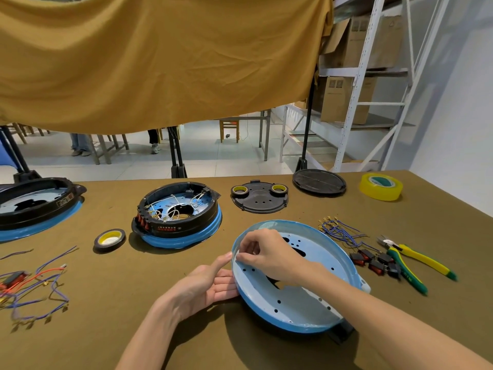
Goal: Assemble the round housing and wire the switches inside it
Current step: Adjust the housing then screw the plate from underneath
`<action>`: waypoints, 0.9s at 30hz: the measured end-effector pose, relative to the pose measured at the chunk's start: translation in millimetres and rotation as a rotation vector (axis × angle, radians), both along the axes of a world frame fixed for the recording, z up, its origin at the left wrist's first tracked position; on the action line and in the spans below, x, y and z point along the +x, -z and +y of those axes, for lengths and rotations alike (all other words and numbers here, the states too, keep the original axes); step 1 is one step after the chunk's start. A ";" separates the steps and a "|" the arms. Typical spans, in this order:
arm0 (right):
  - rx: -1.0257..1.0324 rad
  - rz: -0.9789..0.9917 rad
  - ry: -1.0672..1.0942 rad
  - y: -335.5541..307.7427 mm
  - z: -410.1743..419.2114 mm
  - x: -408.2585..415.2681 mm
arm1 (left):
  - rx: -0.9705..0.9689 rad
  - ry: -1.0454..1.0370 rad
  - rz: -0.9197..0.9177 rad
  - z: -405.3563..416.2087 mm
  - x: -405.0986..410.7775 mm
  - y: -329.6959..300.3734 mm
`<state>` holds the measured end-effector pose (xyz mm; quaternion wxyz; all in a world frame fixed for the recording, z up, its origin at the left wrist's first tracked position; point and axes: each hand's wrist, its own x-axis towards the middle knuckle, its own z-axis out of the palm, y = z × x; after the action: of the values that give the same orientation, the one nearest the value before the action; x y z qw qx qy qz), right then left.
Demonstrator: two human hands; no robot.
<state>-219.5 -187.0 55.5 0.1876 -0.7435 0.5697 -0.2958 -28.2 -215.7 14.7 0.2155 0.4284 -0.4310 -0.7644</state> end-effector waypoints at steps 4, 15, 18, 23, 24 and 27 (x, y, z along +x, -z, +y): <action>0.010 -0.006 -0.050 0.7 2.4 0.8 | 0.000 0.010 -0.015 0.5 0.6 -1.1; 0.080 -0.045 -0.128 -4.8 -5.8 -13.2 | -0.014 0.032 -0.018 -1.3 1.8 1.1; 0.107 -0.064 -0.123 -4.8 -7.6 -16.7 | -0.015 0.039 -0.014 -1.3 2.0 0.9; 0.053 -0.001 -0.095 0.0 -7.5 -8.8 | -0.021 0.040 -0.012 -1.5 2.7 0.8; 0.046 0.008 -0.093 0.6 -7.7 -8.1 | -0.025 0.044 -0.013 -1.2 2.2 0.4; 0.072 -0.002 -0.129 -0.4 -6.7 -11.6 | -0.025 0.046 -0.009 -0.5 2.3 0.3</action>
<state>-231.1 -193.7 56.0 0.2335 -0.7711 0.5306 -0.2632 -25.9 -216.2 14.4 0.2012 0.4189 -0.4511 -0.7619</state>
